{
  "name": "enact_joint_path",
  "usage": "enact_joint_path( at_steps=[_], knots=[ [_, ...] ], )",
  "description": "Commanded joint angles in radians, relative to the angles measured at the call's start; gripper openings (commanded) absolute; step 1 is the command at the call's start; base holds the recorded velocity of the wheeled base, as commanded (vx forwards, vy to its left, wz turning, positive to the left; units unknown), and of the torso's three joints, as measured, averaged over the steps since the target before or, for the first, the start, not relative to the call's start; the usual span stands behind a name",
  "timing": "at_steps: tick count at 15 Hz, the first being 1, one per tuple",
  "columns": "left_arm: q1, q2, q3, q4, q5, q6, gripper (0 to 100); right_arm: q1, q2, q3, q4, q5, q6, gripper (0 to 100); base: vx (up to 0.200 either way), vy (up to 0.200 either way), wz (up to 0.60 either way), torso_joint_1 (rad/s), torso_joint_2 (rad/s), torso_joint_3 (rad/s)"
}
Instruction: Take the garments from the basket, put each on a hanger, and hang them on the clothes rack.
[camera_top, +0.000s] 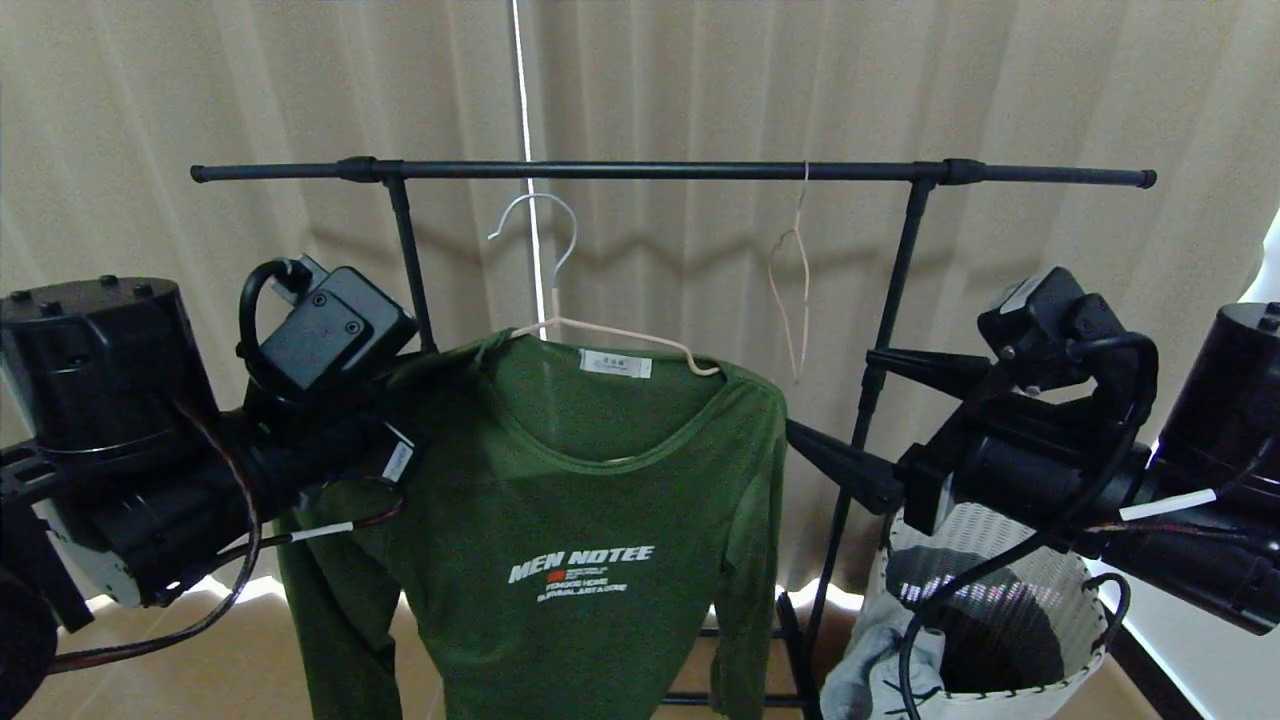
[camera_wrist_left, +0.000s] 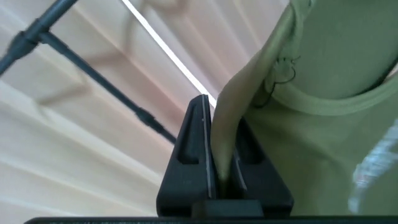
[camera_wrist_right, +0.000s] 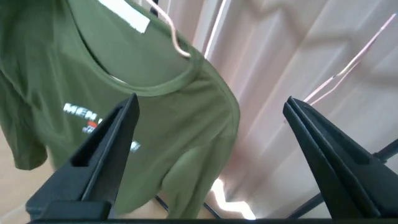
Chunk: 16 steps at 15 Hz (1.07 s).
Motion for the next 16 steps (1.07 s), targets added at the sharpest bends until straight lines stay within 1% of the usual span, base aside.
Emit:
enact_joint_path(
  at_steps=[1,4,11,14,15,16],
  knots=[
    [-0.016,0.003,0.001,0.000,0.001,-0.022,0,0.000,-0.001,0.000,-0.002,0.001,-0.017,100,0.000,0.000,0.00,0.000,0.00,0.000],
    [-0.017,0.006,-0.002,0.000,-0.001,-0.022,0,0.000,0.010,-0.027,-0.001,0.003,-0.096,100,0.000,0.000,0.00,0.000,0.00,0.000],
    [-0.011,0.004,-0.005,0.000,0.001,-0.023,0,0.003,0.005,-0.034,-0.005,0.003,-0.102,100,0.000,0.000,0.00,0.000,0.00,0.000],
    [-0.016,0.018,-0.006,-0.002,-0.003,-0.023,0,0.023,0.017,-0.056,-0.002,0.006,-0.102,100,0.000,0.000,0.00,0.000,0.00,0.000],
    [-0.016,0.018,-0.006,-0.015,-0.003,-0.023,0,0.029,0.030,-0.053,-0.007,0.006,-0.102,100,0.000,0.000,0.00,0.000,0.00,0.000],
    [-0.014,0.020,0.000,-0.054,-0.003,-0.023,0,0.032,0.036,-0.054,-0.009,0.006,-0.103,100,0.000,0.000,0.00,0.000,0.00,0.000]
  ],
)
